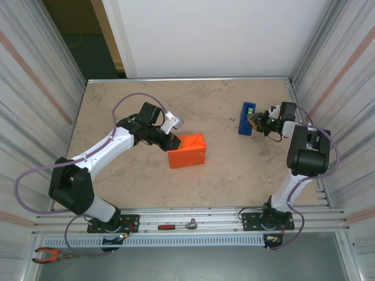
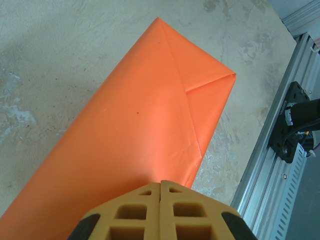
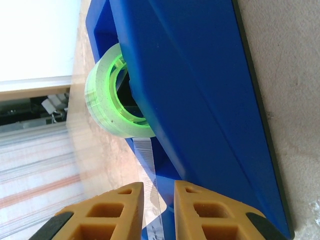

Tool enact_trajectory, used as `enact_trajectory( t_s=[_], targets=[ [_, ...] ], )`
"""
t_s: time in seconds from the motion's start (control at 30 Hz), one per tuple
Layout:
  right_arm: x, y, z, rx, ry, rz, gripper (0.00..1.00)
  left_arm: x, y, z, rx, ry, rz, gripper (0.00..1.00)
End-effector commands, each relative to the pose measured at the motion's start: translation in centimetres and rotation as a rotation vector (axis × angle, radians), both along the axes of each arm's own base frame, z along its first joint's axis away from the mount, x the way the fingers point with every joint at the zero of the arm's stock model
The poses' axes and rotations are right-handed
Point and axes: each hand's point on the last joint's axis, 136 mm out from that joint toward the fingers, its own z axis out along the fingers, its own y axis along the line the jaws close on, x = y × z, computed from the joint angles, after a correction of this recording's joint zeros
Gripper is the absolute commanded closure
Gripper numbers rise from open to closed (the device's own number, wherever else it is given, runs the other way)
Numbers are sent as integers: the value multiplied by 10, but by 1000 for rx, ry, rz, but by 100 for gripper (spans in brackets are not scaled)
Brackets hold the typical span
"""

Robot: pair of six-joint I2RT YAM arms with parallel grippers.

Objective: Wrap the gift box in paper
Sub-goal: Tear off the tape with the cutter.

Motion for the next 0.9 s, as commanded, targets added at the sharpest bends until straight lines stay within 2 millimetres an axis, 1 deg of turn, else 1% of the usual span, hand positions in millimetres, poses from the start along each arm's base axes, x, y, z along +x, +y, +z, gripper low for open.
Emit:
enact_trajectory(
  t_s=[0.0, 0.2, 0.4, 0.47, 0.5, 0.87],
  targets=[
    [4, 5, -3, 7, -5, 25, 79, -11, 16, -41, 125, 72, 12, 100],
    [2, 5, -4, 10, -4, 24, 83, -12, 16, -41, 126, 74, 9, 100],
    [1, 5, 0, 25, -13, 20, 94, -12, 16, -42, 128, 77, 11, 100],
    [1, 6, 4, 36, -23, 19, 99, -11, 16, -41, 127, 72, 11, 100],
    [2, 6, 7, 43, -28, 16, 100, -12, 16, -41, 129, 72, 10, 100],
    [-1, 16, 49, 61, -111, 12, 100, -12, 16, -40, 128, 71, 10, 100]
  ],
)
